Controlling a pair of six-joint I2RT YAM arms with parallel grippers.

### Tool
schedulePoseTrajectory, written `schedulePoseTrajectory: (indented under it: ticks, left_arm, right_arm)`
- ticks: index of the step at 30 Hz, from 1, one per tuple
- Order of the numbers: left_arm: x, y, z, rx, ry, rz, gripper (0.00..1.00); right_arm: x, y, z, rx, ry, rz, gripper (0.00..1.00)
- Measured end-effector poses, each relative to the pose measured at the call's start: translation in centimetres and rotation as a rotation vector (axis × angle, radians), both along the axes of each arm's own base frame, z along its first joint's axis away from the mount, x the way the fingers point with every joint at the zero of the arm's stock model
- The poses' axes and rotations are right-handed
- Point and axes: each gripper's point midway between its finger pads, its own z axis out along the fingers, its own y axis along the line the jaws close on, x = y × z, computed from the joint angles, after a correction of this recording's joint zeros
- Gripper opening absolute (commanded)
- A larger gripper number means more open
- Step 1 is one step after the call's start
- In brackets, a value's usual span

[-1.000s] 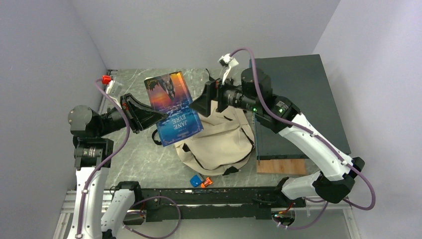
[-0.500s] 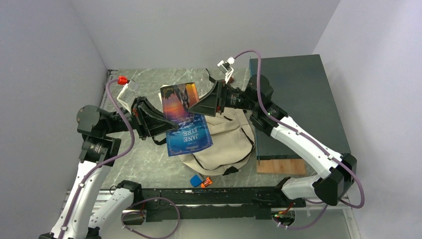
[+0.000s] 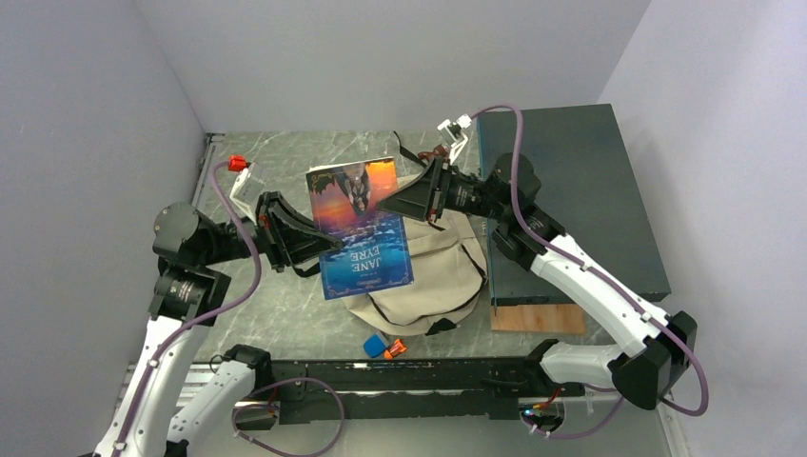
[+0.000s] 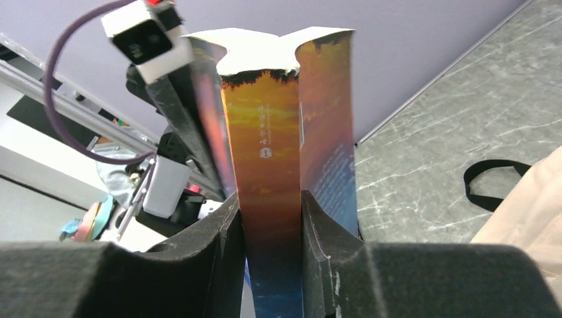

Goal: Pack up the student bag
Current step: Pick up the book from the center of the board.

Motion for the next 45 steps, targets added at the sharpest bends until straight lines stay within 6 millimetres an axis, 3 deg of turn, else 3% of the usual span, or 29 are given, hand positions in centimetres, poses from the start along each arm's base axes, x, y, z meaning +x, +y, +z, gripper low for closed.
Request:
schedulePoseTrajectory:
  ticks: [5, 7, 11, 16, 19, 22, 25, 29, 36, 41, 45]
  left_arm:
    - [3.1, 1.2, -2.3, 0.042, 0.1, 0.221, 0.9]
    - [4.2, 2.2, -3.3, 0.067, 0.163, 0.334, 0.97]
    - [5.2, 4.8, -3.8, 0.093, 0.242, 0.546, 1.0]
    - [3.6, 6.3, -3.1, -0.013, 0.299, 0.642, 1.0]
    - [3.1, 5.3, -2.4, -0.161, 0.317, 0.573, 1.0]
    - [3.9, 4.0, -3.2, -0.242, 0.36, 0.491, 1.0]
    - [4.9, 3.0, -4.3, -0.304, 0.405, 0.427, 1.0]
    - [5.2, 2.5, -4.2, -0.396, 0.405, 0.378, 1.0]
    - [5.2, 1.3, -1.3, -0.539, 0.37, 0.271, 1.0]
    - [6.0, -1.2, -1.3, -0.569, 0.429, 0.192, 1.0]
    - [5.6, -2.0, -1.3, -0.58, 0.444, 0.181, 1.0]
  right_arm:
    - [-1.0, 0.0, 0.4, 0.002, -0.002, 0.007, 0.0]
    - [-1.2, 0.3, -0.2, -0.019, 0.024, 0.009, 0.0]
    - [0.4, 0.2, -1.6, -0.057, 0.096, -0.081, 0.0]
    - [4.7, -0.9, -1.3, -0.012, 0.149, -0.329, 0.0]
    - [7.8, -2.3, -1.3, 0.057, 0.198, -0.507, 0.0]
    - [10.2, -3.3, -1.4, 0.125, 0.255, -0.629, 0.0]
    - [12.0, -3.6, -1.3, 0.192, 0.3, -0.701, 0.0]
    - [14.1, -3.7, -1.5, 0.259, 0.355, -0.771, 0.0]
    - [15.6, -2.9, -2.1, 0.305, 0.42, -0.812, 0.0]
    - [15.4, -2.4, -1.5, 0.342, 0.435, -0.807, 0.0]
    - [15.6, -2.7, -0.9, 0.368, 0.427, -0.824, 0.0]
